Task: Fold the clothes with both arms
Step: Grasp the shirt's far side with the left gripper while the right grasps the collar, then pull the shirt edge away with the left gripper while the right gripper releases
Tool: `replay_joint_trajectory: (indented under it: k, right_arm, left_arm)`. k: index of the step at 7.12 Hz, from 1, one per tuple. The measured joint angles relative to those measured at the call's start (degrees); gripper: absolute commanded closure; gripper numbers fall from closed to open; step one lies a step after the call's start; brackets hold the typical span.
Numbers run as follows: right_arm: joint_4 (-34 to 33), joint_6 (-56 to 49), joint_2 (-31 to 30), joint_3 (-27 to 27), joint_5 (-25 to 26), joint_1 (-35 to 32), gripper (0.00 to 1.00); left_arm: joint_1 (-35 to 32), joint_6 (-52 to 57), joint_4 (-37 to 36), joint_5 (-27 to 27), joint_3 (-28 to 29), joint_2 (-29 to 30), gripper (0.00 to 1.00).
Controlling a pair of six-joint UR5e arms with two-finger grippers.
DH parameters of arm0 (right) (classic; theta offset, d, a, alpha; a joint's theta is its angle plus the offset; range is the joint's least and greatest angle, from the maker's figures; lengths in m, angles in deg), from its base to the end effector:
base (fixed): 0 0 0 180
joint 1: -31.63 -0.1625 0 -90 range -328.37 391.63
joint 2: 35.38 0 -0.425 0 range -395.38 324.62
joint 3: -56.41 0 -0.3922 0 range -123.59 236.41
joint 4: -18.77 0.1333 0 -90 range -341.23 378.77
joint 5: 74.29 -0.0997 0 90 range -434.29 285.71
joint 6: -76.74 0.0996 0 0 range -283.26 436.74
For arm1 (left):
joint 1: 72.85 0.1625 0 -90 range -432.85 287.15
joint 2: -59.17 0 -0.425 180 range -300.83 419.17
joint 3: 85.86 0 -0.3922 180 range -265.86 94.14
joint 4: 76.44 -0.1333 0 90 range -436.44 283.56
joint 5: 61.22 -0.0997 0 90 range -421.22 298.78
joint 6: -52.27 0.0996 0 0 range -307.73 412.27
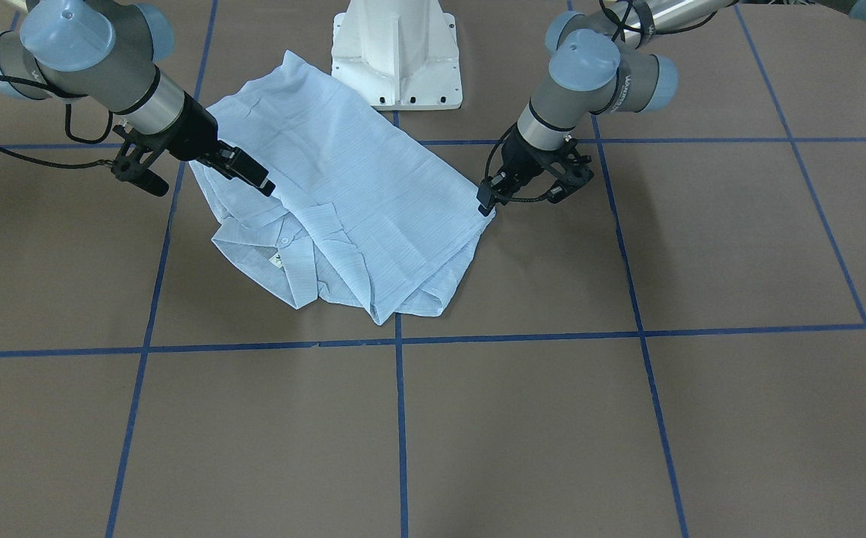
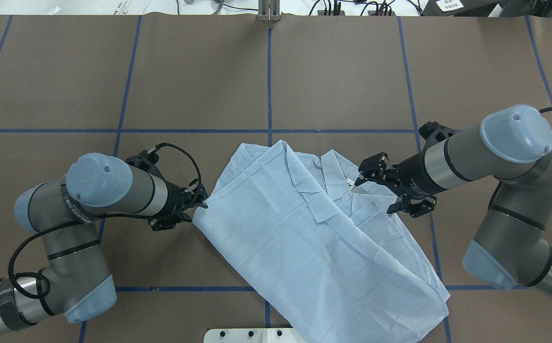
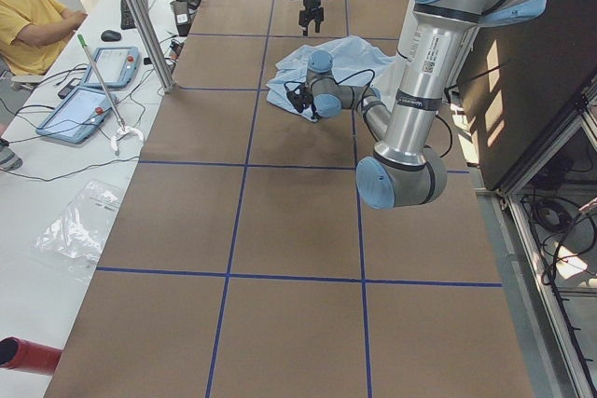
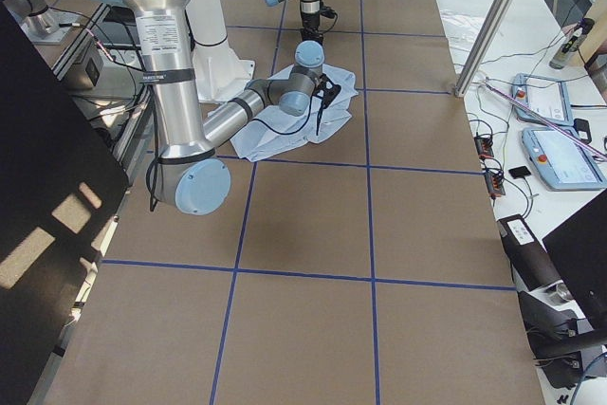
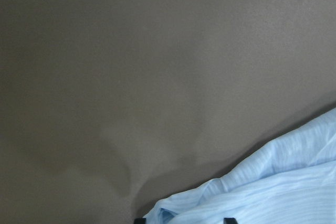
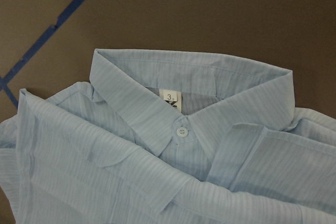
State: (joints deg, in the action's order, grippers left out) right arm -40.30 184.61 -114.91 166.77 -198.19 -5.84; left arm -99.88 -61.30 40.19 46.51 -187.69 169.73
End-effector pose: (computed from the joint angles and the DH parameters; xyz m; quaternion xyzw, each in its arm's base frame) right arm -0.3765 -0.3866 0.3307 -0.1630 -0.5264 0.2487 0.7966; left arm 0.4993 -0.3703 0.3137 -0.1194 0.4905 -0.2988 0.8098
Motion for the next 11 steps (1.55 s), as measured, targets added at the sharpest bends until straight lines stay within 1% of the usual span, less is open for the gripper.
replay_joint_trajectory:
  k: [1,2,3,4,6,8,9,11]
  right_arm:
    - [0.0,0.1,0.0,0.0,-0.1,0.0,0.00]
    - [0.0,0.1,0.0,0.0,-0.1,0.0,0.00]
    - [0.0,0.1,0.0,-0.1,-0.1,0.0,0.00]
    - [0.0,0.2,0.0,-0.1,-0.1,-0.1,0.00]
    - [0.1,0.3,-0.1,-0.1,-0.1,0.0,0.00]
    - [0.1,0.4,0.0,-0.1,-0.1,0.0,0.00]
    - [0.1,0.5,0.0,0.0,0.0,0.0,0.00]
    - [0.1,0.6,0.1,0.0,0.0,0.1,0.00]
  left_arm:
    - [0.2,-0.5,-0.4,0.0,0.0,0.0,0.46]
    - [0.6,-0.8,-0.6,0.0,0.0,0.1,0.57]
    - [0.8,-1.1,-0.7,0.0,-0.1,0.1,0.96]
    - [0.9,-1.8,-0.8,0.0,-0.1,0.1,1.00]
    - [1.0,-3.2,-1.0,0.0,-0.1,-0.1,1.00]
    - [0.7,-2.4,-4.3,0.3,-2.2,-0.7,1.00]
    - [-0.2,-0.3,-5.9,0.3,-3.1,-1.1,1.00]
    - [-4.6,5.8,-6.9,0.4,-2.4,-1.2,1.00]
